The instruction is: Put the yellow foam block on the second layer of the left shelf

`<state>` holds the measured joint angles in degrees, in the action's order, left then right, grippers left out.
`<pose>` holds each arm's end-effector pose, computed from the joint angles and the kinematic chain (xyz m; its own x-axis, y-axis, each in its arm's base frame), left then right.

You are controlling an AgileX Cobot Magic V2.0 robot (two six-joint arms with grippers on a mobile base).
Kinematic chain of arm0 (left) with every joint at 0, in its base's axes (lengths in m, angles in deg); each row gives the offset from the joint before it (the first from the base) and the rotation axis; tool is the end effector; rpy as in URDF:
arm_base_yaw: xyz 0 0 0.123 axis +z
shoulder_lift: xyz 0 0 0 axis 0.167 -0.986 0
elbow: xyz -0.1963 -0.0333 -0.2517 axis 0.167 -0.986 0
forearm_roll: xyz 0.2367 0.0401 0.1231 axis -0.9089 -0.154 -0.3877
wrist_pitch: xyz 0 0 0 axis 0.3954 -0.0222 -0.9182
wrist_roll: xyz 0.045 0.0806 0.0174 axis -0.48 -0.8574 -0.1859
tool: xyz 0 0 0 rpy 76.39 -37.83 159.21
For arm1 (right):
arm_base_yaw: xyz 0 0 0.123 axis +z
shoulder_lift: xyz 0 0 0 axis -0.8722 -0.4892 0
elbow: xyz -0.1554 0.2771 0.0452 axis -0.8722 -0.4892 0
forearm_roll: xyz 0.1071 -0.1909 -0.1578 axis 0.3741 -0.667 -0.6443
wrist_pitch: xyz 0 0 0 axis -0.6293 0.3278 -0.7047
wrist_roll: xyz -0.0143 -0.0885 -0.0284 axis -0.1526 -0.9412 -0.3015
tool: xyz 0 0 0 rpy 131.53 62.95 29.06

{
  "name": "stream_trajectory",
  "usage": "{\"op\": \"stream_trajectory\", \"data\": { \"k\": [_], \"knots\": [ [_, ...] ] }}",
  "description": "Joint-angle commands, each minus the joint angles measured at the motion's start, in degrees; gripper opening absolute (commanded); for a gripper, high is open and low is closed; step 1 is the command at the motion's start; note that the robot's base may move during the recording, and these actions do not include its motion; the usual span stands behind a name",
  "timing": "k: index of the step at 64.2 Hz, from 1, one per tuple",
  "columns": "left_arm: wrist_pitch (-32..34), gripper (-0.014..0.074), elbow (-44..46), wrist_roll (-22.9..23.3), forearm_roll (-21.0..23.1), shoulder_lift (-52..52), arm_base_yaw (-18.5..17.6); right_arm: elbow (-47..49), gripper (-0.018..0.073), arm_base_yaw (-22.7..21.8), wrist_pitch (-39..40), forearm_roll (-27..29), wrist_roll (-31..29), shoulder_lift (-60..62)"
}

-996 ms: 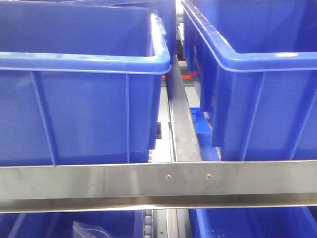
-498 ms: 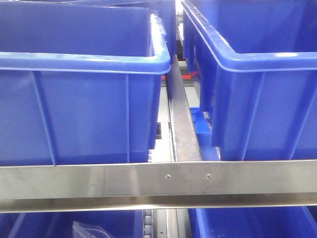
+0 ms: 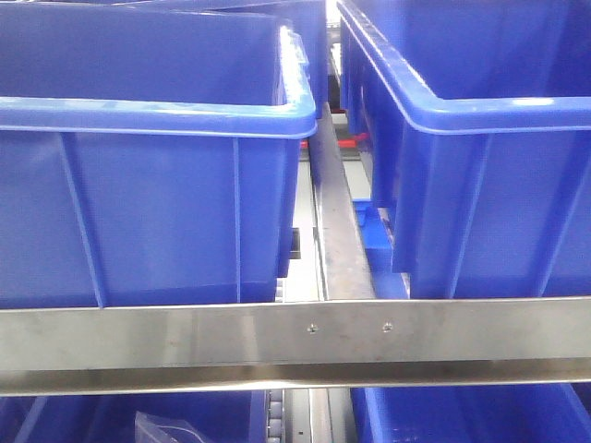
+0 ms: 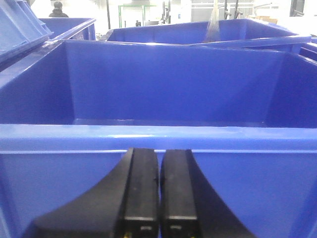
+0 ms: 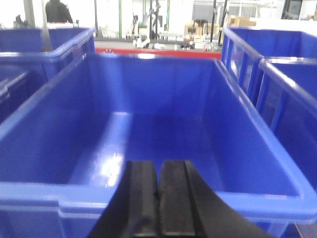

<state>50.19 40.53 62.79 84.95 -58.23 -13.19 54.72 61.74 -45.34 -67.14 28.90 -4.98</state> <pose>0.0408 -0.0026 0.2123 0.0852 -0.0632 -0.9944 0.0675 0.9961 -0.0575 0.0431 0.0008 0.2678 0.0756 0.0392 -0.9964 -0.0208 0.9991 0.0377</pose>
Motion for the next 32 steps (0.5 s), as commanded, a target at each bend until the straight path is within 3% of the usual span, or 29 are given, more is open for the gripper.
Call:
{"op": "stream_trajectory", "data": {
  "k": [1, 32],
  "knots": [
    [4.7, 0.0124, -1.5, 0.2, 0.3, 1.2, 0.0, 1.3, 0.0054, -0.2, 4.6, -0.5, -0.7, -0.2],
    [4.7, 0.0124, -1.5, 0.2, 0.3, 1.2, 0.0, 1.2, 0.0054, -0.2, 4.6, -0.5, -0.7, -0.2]
  ]
}}
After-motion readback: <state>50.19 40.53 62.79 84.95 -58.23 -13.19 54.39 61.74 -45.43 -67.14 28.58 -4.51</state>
